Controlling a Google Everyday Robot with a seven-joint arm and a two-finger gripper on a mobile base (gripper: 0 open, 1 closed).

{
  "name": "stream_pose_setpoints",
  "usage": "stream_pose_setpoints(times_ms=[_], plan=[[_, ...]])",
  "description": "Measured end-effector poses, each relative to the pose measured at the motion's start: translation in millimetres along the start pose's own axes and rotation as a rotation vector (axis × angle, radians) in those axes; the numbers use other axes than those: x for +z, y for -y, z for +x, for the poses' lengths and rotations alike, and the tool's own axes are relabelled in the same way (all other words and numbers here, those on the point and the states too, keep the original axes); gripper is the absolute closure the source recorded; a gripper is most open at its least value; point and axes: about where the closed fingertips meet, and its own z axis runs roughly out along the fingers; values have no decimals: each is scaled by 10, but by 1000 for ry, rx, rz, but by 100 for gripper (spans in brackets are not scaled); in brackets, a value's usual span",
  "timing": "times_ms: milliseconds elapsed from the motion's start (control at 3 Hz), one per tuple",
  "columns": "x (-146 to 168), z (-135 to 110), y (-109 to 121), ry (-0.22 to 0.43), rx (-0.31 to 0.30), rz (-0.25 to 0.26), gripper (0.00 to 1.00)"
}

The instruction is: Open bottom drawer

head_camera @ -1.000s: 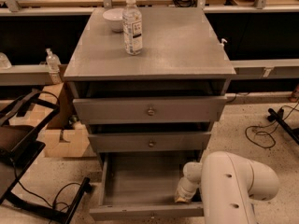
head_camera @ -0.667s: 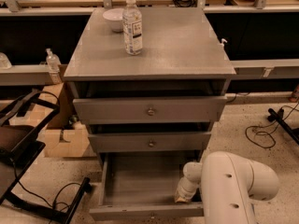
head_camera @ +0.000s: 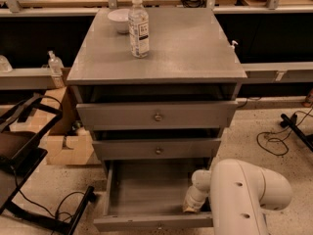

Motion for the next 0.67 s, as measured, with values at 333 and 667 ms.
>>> stream_pose_setpoints(times_ms=[333, 667], plan=[[4, -2, 6, 0, 0, -1, 8], [-18, -26, 176, 0, 0, -1, 0]])
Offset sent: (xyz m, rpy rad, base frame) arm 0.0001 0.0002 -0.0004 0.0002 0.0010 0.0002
